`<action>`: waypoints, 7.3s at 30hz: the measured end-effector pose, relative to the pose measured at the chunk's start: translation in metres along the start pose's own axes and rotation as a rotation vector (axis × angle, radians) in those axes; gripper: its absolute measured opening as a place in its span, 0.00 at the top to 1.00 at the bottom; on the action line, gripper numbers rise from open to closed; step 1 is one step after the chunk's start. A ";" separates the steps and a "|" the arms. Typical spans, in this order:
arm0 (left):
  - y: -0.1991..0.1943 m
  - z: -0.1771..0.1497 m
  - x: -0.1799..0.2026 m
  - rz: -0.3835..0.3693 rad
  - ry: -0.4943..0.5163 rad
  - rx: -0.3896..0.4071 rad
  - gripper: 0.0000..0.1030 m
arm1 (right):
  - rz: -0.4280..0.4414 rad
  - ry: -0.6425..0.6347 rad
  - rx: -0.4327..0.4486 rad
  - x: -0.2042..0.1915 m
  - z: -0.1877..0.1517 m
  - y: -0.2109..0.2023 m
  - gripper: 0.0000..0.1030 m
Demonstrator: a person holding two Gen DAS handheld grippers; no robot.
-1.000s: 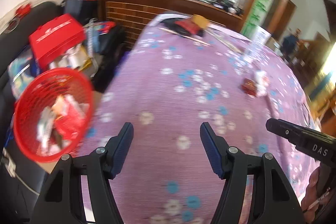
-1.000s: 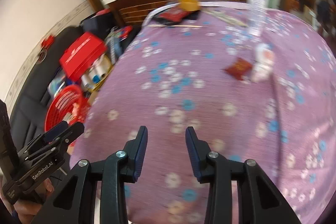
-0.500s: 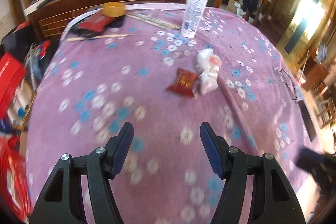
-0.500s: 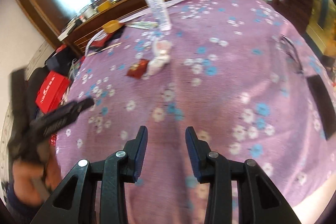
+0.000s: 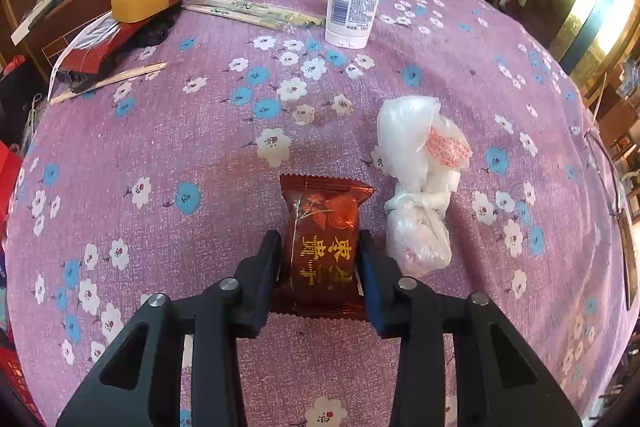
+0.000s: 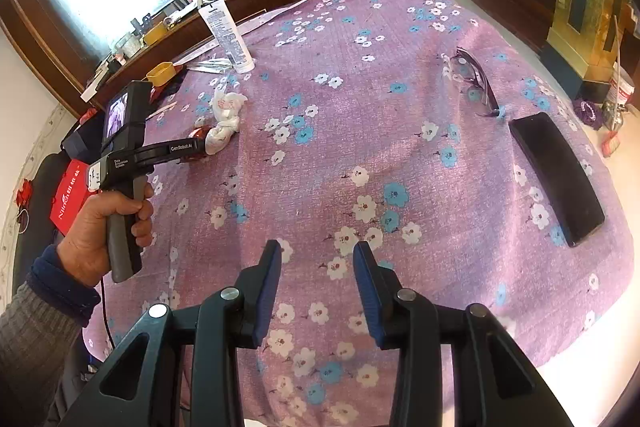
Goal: Collect trash
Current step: 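Grasp the white plastic bag with the right gripper while the left holds the candy packet, then carry the candy packet with the left gripper while the right carries the white bag to the basket, then open the left gripper over the red basket while the right releases the white bag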
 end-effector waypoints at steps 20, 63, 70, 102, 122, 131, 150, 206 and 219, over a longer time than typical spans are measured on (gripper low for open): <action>-0.153 -0.102 -0.073 0.067 -0.098 0.118 0.66 | 0.128 0.002 -0.129 -0.131 0.071 0.199 0.45; -0.225 -0.135 -0.052 0.148 -0.128 0.214 0.66 | 0.067 -0.443 0.012 -0.162 -0.046 0.035 0.62; -0.233 -0.129 -0.063 0.169 -0.131 0.240 0.66 | 0.072 -0.471 0.056 -0.175 -0.041 0.028 0.62; -0.248 -0.130 -0.099 0.243 -0.187 0.255 0.66 | 0.125 -0.557 0.056 -0.218 -0.040 0.044 0.62; -0.248 -0.137 -0.101 0.243 -0.193 0.248 0.66 | 0.122 -0.567 0.046 -0.219 -0.047 0.044 0.62; -0.249 -0.140 -0.101 0.247 -0.202 0.249 0.66 | 0.125 -0.573 0.042 -0.220 -0.050 0.043 0.61; -0.260 -0.152 -0.117 0.276 -0.251 0.253 0.66 | 0.147 -0.600 0.022 -0.237 -0.060 0.047 0.61; -0.330 -0.197 -0.367 0.570 -0.543 0.299 0.32 | 0.567 -0.693 -0.167 -0.532 -0.098 0.107 0.41; -0.402 -0.192 -0.264 0.754 -0.472 0.409 0.03 | 0.476 -0.890 0.129 -0.432 -0.095 0.006 0.18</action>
Point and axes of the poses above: each gripper's, at about its wrist camera, not at the fingertips, and y roughly the way its jaws point, x to its right, z to its top, the point moved 3 cm from there along y, roughly the way its jaws point, and after that the axes turned 13 degrees about x, right-handed, at the moved point
